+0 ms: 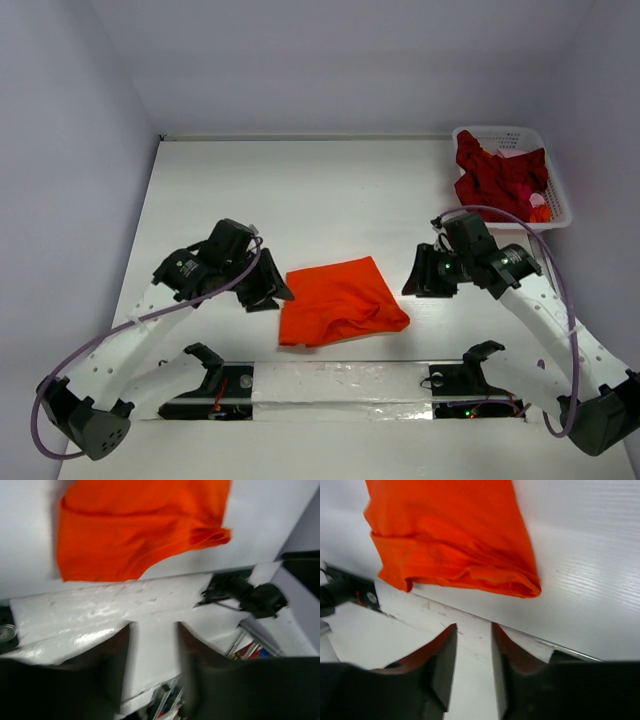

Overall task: Fold and stack the t-shirts
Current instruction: Fold the tshirt

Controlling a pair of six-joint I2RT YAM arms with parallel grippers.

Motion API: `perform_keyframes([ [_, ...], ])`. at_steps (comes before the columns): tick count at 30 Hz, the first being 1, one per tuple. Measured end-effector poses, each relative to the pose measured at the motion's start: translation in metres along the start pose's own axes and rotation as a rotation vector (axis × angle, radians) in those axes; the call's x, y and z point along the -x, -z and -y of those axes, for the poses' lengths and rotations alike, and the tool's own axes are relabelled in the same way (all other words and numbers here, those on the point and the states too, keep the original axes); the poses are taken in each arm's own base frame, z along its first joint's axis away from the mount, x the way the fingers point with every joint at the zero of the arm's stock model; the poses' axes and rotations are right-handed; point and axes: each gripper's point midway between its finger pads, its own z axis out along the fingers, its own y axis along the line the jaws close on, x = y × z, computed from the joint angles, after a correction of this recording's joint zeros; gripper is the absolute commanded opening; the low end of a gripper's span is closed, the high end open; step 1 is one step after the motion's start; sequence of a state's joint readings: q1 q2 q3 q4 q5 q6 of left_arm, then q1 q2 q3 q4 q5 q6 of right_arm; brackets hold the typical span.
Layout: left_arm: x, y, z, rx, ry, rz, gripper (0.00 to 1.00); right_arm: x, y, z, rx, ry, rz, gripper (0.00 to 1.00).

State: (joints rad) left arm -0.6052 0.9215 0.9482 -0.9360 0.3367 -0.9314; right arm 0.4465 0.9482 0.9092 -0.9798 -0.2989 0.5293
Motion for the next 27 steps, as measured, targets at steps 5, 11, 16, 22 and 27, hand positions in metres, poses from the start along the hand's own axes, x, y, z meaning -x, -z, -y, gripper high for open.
perform_keyframes([
  [5,0.022,-0.017,0.019,-0.031,-0.009,0.041,0.00,0.022,-0.012,-0.013,0.001,0.000,-0.020,0.00],
  [11,0.049,-0.083,0.016,0.095,-0.023,-0.005,0.00,0.046,-0.058,-0.035,-0.020,0.054,-0.117,0.00],
  [16,0.060,-0.116,0.018,0.147,-0.078,-0.023,0.00,0.049,-0.086,-0.069,0.021,0.142,-0.146,0.00],
  [22,0.066,-0.120,0.026,0.116,-0.112,-0.001,0.00,0.036,-0.092,-0.086,0.055,0.191,-0.171,0.00],
  [27,0.069,-0.133,0.024,0.122,-0.116,-0.007,0.00,0.029,-0.098,-0.087,0.036,0.213,-0.182,0.00],
])
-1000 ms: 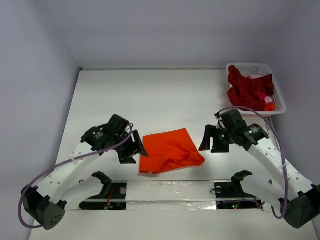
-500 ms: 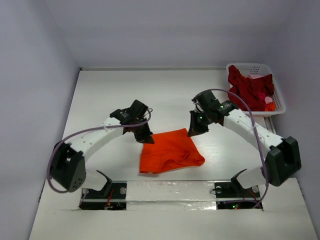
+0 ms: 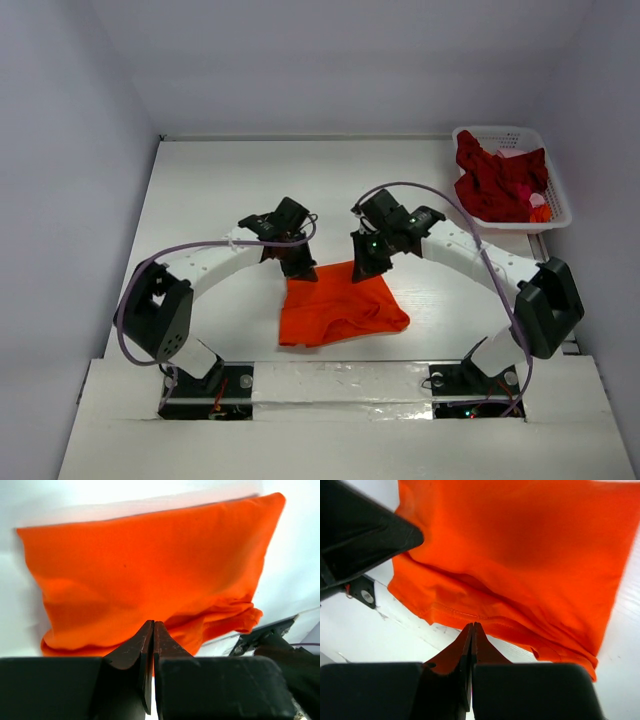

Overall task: Fold and stack the t-shirts
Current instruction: Fold the tshirt

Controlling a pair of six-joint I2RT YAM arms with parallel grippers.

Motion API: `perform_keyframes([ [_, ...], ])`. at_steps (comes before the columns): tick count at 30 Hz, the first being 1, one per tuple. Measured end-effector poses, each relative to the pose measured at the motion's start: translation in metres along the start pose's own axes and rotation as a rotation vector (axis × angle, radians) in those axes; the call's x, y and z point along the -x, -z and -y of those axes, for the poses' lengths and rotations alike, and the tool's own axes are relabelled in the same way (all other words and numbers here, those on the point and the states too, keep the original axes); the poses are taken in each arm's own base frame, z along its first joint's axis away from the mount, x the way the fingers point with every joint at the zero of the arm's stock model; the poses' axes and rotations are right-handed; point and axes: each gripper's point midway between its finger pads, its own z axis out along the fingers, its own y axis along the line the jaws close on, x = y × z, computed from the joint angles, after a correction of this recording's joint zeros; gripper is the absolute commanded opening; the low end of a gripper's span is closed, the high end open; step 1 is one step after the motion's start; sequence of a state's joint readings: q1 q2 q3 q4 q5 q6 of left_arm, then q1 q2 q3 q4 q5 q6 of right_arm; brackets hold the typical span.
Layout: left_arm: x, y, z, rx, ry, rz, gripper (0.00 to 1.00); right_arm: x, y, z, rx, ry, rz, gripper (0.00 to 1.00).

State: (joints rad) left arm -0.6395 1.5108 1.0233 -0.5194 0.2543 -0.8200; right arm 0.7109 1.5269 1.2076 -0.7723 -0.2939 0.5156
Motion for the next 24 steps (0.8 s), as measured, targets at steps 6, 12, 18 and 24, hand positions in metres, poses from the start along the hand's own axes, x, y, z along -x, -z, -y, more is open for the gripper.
perform_keyframes([
  [6,0.000,-0.018,-0.004,0.022,0.007,-0.025,0.00,-0.027,-0.023,-0.005,-0.019,0.049,-0.071,0.00],
  [12,0.004,-0.024,0.000,0.006,0.004,-0.016,0.00,-0.033,-0.032,-0.010,-0.024,0.058,-0.075,0.00],
  [18,-0.001,-0.033,-0.003,-0.001,0.003,-0.030,0.00,-0.055,-0.049,-0.006,-0.033,0.042,-0.110,0.00],
  [24,-0.006,-0.036,-0.004,-0.008,0.001,-0.040,0.00,-0.078,-0.066,-0.007,-0.037,0.037,-0.142,0.00],
])
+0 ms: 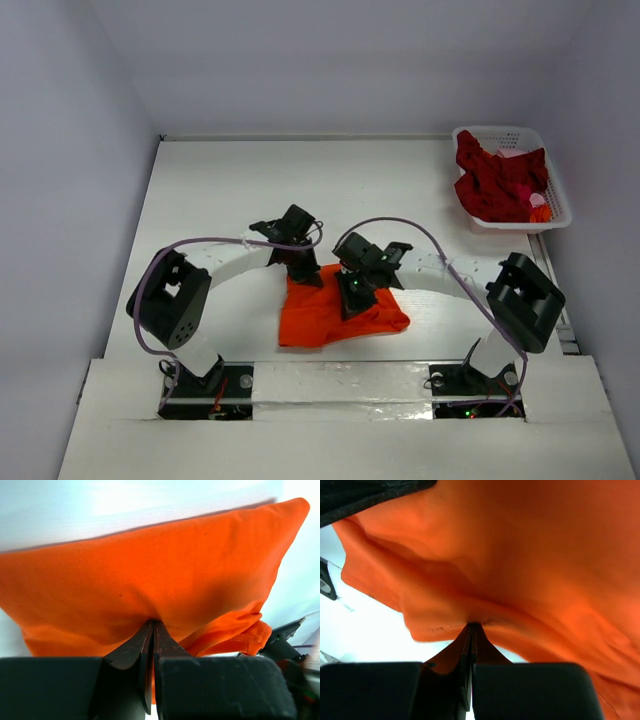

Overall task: Fold and stack the t-shirts
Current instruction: Fold the tshirt

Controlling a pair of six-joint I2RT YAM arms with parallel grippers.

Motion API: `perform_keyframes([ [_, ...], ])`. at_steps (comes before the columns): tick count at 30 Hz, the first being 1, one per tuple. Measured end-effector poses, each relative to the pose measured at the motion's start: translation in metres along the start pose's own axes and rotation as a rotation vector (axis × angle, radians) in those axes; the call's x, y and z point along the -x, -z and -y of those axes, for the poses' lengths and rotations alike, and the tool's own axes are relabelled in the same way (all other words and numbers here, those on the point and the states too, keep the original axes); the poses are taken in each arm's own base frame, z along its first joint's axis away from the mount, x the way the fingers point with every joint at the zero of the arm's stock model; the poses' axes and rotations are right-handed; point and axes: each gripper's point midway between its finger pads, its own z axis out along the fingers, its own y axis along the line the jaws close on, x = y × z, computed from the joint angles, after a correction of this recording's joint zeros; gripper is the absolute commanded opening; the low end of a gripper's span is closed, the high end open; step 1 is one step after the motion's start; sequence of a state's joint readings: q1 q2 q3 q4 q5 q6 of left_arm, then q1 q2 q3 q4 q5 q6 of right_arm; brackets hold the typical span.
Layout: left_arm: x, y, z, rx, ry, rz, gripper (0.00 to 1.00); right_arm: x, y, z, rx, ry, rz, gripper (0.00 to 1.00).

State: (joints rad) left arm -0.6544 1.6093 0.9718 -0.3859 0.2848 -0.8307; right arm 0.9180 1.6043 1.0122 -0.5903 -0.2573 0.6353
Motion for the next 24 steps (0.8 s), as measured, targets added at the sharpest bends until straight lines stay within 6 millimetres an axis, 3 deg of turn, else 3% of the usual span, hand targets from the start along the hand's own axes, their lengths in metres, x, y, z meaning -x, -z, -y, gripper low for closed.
perform_keyframes([
  [8,-0.001,-0.003,-0.001,-0.004,0.003,-0.001,0.00,-0.032,-0.024,-0.008,-0.004,0.020,-0.046,0.00],
  [14,-0.001,-0.010,-0.005,0.011,0.008,-0.013,0.00,-0.059,-0.026,0.003,-0.019,0.002,-0.077,0.00],
  [19,-0.002,-0.012,-0.006,0.018,0.009,-0.019,0.00,-0.064,-0.004,0.005,-0.025,-0.008,-0.038,0.00],
  [24,-0.001,-0.012,-0.006,0.018,0.005,-0.019,0.00,-0.034,0.032,-0.014,-0.032,0.011,0.083,0.00],
])
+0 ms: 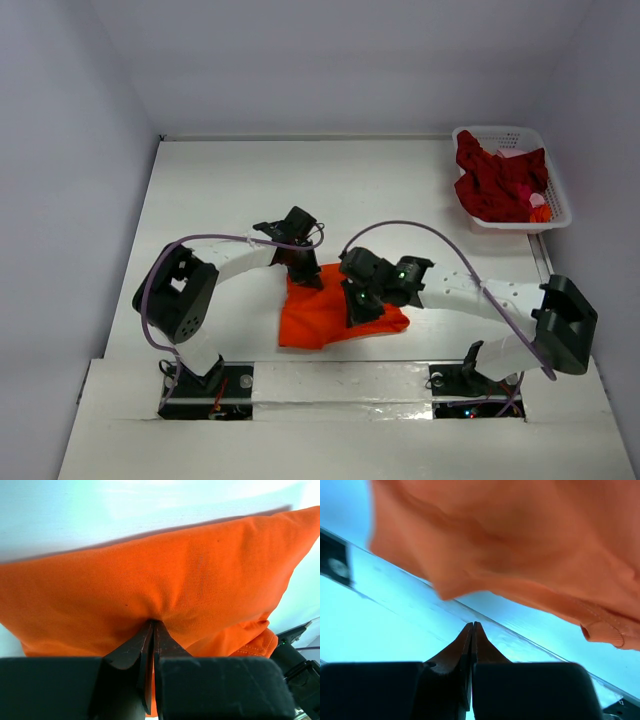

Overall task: Fold and stack the t-shirts
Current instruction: Fold the tshirt

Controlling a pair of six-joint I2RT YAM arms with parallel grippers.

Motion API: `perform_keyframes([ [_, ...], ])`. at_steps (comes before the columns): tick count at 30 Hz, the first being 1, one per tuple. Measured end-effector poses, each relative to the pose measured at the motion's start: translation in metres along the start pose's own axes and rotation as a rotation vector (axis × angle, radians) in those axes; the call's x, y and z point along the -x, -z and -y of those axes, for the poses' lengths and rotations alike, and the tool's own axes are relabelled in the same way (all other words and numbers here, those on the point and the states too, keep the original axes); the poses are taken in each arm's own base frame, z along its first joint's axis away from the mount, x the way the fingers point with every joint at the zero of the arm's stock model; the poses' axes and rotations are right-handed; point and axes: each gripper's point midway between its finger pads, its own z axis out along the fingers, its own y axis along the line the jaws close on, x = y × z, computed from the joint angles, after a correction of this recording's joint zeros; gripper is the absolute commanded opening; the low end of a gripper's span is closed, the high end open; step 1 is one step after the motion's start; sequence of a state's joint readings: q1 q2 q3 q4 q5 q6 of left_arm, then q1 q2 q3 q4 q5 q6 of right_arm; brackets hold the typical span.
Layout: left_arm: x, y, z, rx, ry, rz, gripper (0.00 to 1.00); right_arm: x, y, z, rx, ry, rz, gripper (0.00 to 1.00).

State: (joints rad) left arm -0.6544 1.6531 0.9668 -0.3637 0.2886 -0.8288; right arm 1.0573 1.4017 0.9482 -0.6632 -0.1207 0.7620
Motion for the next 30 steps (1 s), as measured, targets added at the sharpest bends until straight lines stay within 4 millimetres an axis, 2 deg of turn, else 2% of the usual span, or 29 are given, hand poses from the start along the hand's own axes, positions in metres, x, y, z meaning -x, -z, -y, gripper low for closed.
perform_keyframes([
  [3,0.000,0.000,0.000,0.000,-0.001,0.000,0.00,0.030,0.017,-0.018,0.010,0.011,0.092,0.00],
  [5,0.000,0.000,0.000,0.001,-0.001,0.000,0.00,0.046,0.021,-0.020,0.004,0.005,0.135,0.00],
  [7,0.000,0.000,0.000,0.001,-0.001,0.000,0.00,0.055,0.018,-0.012,-0.020,-0.015,0.151,0.00],
  [9,0.000,0.001,0.000,0.002,-0.001,-0.001,0.00,0.063,0.009,0.006,-0.066,-0.049,0.151,0.00],
  [13,0.000,0.003,0.001,0.004,-0.003,-0.003,0.00,0.059,-0.012,0.052,-0.171,-0.121,0.109,0.00],
  [16,0.000,0.003,0.001,0.005,-0.004,-0.004,0.00,0.057,-0.016,0.072,-0.210,-0.149,0.095,0.00],
  [24,0.000,0.003,0.000,0.009,-0.003,-0.007,0.00,0.067,-0.017,0.077,-0.207,-0.154,0.124,0.00],
  [27,-0.001,0.003,0.000,0.010,-0.003,-0.007,0.00,0.061,-0.021,0.082,-0.212,-0.157,0.117,0.00],
  [30,-0.001,0.003,0.000,0.010,-0.002,-0.007,0.00,0.045,-0.020,0.091,-0.222,-0.169,0.102,0.00],
])
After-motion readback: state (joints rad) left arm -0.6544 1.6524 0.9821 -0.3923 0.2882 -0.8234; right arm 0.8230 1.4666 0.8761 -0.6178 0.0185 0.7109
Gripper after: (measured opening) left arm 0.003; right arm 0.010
